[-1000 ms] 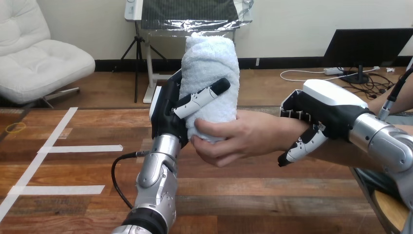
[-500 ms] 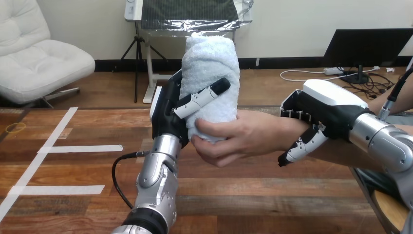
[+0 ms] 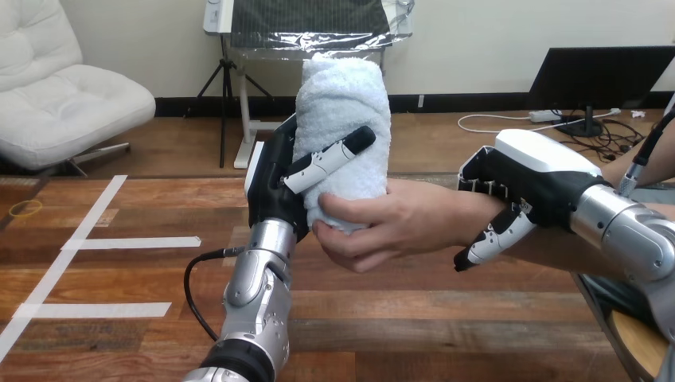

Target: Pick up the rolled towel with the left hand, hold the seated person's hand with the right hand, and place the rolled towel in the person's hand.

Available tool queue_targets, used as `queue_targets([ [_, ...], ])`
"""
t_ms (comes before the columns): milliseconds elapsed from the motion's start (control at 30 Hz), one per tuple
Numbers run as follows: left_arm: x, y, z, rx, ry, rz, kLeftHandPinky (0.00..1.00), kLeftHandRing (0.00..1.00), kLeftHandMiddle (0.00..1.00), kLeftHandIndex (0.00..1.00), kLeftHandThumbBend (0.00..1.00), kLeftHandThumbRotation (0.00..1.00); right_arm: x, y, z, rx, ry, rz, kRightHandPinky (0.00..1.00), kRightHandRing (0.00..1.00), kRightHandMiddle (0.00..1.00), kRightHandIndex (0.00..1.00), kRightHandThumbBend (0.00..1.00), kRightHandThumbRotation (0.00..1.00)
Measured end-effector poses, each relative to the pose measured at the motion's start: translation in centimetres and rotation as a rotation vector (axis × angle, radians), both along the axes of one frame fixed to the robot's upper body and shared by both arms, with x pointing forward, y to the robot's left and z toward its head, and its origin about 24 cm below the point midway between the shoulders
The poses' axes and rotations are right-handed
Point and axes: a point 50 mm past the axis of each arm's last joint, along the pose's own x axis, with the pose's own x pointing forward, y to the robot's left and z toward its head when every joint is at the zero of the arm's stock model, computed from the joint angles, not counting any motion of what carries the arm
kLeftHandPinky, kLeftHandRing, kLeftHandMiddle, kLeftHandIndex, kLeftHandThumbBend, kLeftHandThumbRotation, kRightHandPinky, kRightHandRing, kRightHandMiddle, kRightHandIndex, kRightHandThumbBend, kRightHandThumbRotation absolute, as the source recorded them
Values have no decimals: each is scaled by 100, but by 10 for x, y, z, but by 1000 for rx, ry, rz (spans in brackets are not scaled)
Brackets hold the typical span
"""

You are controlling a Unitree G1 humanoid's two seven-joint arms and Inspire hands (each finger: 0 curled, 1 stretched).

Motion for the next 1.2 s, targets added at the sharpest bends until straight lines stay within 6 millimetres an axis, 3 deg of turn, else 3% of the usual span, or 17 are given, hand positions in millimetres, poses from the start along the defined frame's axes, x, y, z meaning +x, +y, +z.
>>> queue_targets([
  [367, 0, 0, 0, -7, 4, -1, 30, 35, 42, 46, 75, 0, -1, 0, 2, -5, 17, 0, 45, 54, 60, 61, 89, 25],
  [633, 1, -1, -1, -38, 26, -26, 35, 43, 50, 54, 73, 9, -1, -1, 3, -10, 35, -2, 56, 70, 72, 72, 92, 35],
  [900, 2, -3, 1, -57, 32, -53, 45, 55, 60, 62, 74, 20, -2, -2, 5, -23, 52, -3, 60, 76, 77, 77, 95, 43],
  [1200, 4, -5, 4, -63, 32, -78, 53, 64, 67, 67, 74, 25, -3, -6, 7, -43, 53, -3, 60, 77, 79, 79, 96, 49],
])
